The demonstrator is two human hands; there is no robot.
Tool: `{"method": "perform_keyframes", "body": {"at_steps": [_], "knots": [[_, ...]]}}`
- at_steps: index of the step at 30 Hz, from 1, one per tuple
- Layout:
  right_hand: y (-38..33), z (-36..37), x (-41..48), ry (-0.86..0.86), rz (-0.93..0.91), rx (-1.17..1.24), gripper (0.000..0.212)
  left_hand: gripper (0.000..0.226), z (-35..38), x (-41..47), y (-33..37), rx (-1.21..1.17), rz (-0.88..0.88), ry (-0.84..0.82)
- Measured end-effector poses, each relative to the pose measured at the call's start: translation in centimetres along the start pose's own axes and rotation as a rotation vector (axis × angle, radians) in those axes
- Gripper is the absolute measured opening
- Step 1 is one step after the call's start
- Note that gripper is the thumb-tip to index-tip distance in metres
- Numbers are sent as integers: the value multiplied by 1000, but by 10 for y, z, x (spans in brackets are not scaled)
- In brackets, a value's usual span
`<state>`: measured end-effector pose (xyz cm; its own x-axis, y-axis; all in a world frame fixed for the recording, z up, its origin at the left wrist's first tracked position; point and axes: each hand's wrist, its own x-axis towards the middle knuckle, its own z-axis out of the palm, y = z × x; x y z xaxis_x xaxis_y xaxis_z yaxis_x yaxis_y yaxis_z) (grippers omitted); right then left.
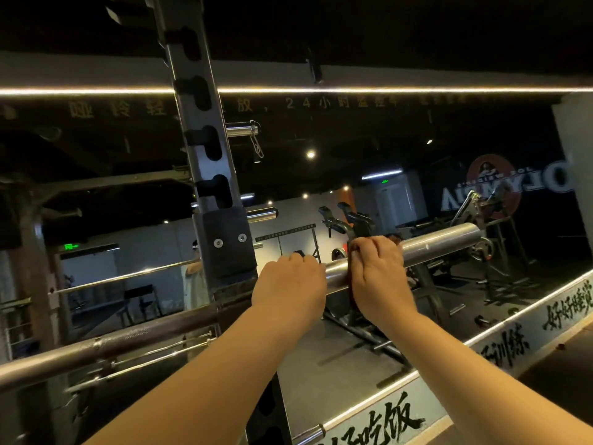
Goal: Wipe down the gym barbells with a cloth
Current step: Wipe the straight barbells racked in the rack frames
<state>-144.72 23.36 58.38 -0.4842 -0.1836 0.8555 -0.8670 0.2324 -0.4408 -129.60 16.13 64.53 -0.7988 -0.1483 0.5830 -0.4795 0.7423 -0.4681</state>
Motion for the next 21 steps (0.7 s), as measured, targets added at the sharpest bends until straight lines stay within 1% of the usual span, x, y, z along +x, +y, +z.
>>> {"method": "perform_keyframes", "body": {"at_steps": [2, 4, 6, 8, 12, 14, 16, 18, 21], "knots": [[-13, 6, -12, -63, -155, 12, 35, 23, -1, 3, 3, -12, -22, 22], [-5, 1, -15, -161, -305, 19, 41, 24, -2, 4, 3, -20, -20, 31], [16, -13, -5, -252, -371, -16, 38, 23, -1, 4, 3, -4, -4, 21], [39, -23, 8, -241, -335, -76, 35, 25, -1, 3, 4, 26, 11, 11], [62, -27, 25, -25, -47, -46, 31, 35, 0, 6, 7, 66, 23, -14], [50, -17, 21, 33, 16, -26, 27, 36, 0, 8, 9, 73, 26, -20], [29, -7, 10, 11, -28, 4, 27, 34, 1, 10, 11, 69, 16, -29], [16, -1, -3, -73, -170, 9, 31, 27, 2, 14, 13, 70, 8, -34], [29, -14, 2, -182, -338, -59, 36, 24, 4, 21, 18, 68, 19, -36]]}}
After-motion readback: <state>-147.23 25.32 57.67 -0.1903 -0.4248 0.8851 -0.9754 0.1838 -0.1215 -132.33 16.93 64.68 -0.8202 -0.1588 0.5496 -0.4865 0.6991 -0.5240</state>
